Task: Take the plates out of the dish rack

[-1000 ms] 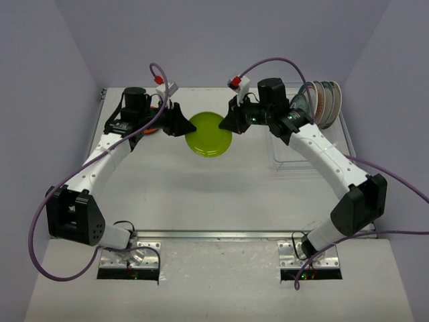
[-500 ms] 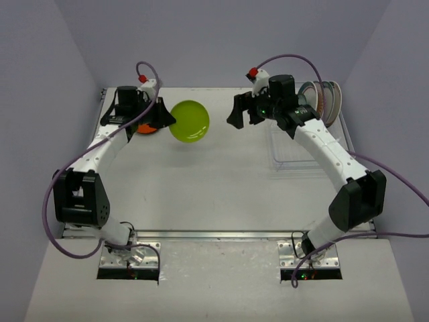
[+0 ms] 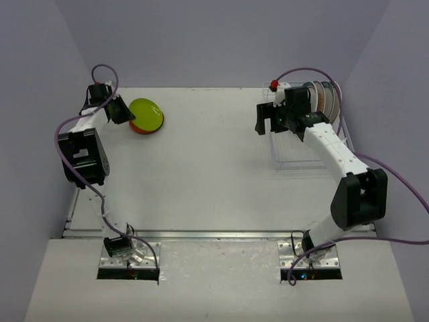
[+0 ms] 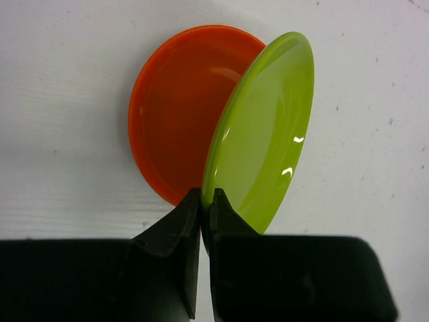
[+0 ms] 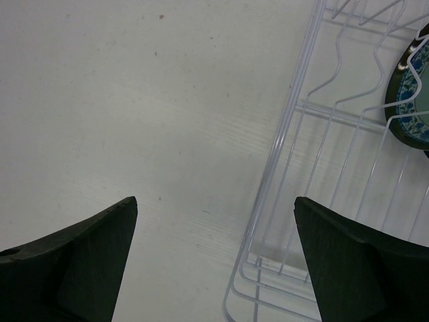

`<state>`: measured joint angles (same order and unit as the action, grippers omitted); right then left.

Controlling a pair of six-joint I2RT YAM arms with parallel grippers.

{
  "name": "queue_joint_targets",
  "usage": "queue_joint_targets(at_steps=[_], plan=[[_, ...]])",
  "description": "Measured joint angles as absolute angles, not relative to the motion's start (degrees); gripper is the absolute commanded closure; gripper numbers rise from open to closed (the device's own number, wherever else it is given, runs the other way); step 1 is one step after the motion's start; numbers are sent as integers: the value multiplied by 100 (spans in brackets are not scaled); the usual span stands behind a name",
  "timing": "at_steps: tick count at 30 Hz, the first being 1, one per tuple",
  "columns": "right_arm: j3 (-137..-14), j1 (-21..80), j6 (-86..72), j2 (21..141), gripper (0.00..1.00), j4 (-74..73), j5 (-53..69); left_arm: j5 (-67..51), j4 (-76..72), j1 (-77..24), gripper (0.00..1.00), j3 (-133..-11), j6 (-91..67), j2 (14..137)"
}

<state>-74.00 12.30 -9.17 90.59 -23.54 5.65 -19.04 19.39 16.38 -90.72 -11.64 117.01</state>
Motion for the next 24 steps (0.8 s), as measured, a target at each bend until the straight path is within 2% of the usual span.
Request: queue_joint_targets(at_steps=[3,5,7,8,10,12,18,24], plan=[[-7400,1215,-903,9056,1,-2327,528,-2058,1948,1692,89,-9401,-1375,12099],[-7400,1211,-901,9056,1,-2322,512,-2193,1971,1729,65,-9547,-1495,12307],[-7400,1208,-896,9056,1,-2323,501,-2292,2072,1769,44,-9716,-1575,12489],[-7400,1208,-892,9056,1,-2323,495,-2313,2134,1775,38,-9770,-1582,12551],[-7400,1208,-880,9056,1,-2323,484,-2312,2265,1789,14,-9817,-1577,12618],[-7400,1206,-875,9056,1,-2324,453,-2188,2405,1800,0,-9819,-1567,12622],[-7427,1128,-863,9059,1,-2327,240,-1463,2578,1796,0,-9608,-1280,12172],[-7795,830,-790,9246,1,-2363,-83,-68,2089,1306,0,-8334,-304,9915]])
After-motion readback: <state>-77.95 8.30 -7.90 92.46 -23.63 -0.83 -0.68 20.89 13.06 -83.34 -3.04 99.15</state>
